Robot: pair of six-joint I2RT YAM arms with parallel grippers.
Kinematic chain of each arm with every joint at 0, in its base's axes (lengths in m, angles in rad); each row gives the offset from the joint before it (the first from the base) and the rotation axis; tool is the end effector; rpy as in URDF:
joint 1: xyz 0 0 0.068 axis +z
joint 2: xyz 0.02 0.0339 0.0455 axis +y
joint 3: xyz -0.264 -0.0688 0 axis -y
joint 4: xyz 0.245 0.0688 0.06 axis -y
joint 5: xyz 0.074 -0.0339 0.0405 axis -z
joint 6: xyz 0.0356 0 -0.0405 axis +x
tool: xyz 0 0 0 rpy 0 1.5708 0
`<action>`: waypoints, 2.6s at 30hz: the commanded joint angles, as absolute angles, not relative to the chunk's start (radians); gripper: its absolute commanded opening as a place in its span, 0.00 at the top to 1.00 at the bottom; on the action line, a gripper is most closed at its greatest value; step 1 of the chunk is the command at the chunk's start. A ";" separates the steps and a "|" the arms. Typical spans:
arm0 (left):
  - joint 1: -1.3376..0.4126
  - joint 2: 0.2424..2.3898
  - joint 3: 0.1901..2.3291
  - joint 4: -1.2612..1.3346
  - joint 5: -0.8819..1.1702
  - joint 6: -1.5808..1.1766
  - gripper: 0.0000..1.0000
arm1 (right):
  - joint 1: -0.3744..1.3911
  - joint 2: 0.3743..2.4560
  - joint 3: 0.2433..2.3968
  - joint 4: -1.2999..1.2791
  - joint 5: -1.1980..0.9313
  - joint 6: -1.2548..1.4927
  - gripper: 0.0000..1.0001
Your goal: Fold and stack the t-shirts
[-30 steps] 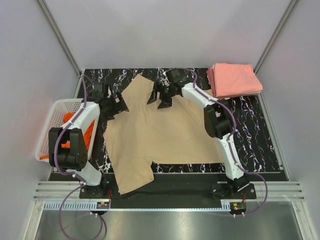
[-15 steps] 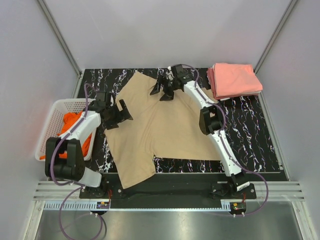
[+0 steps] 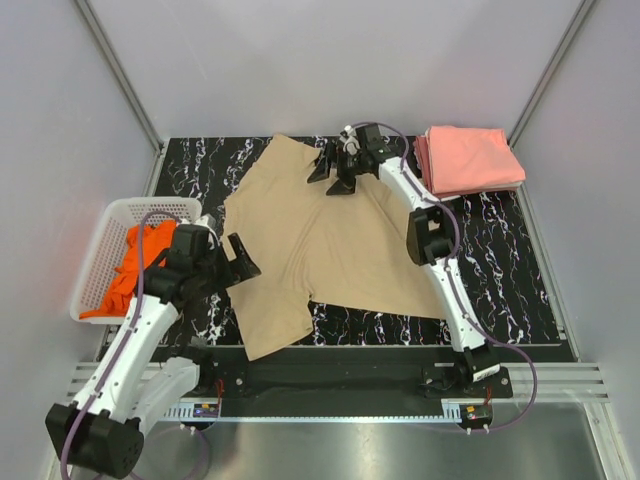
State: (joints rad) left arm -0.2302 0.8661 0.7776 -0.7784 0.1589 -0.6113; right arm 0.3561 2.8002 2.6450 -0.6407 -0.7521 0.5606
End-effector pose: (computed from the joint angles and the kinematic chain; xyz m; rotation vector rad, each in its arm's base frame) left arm 0.1632 -0.0440 0.2695 -0.4025 2.4734 -0.5578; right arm 0.5446 0.2285 0.1518 -0.1429 2.4816 1.3120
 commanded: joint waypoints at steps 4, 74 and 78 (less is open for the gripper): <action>-0.334 0.723 0.689 -0.975 0.078 -0.729 0.08 | 0.439 2.378 2.430 -0.666 -0.708 0.508 0.00; -0.856 0.703 0.342 -0.793 -0.235 -1.212 1.00 | 0.290 1.485 0.765 -0.956 0.428 1.152 0.93; -0.853 0.677 0.357 -0.798 -0.210 -1.201 1.00 | 0.285 1.413 0.738 -0.901 0.375 1.091 1.00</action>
State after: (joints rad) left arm -0.8635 0.7025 0.3496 -0.8547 -0.1604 -1.2201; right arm 0.2836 1.4597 0.7525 -0.9222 0.3576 1.1065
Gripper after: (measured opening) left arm 0.012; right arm 0.020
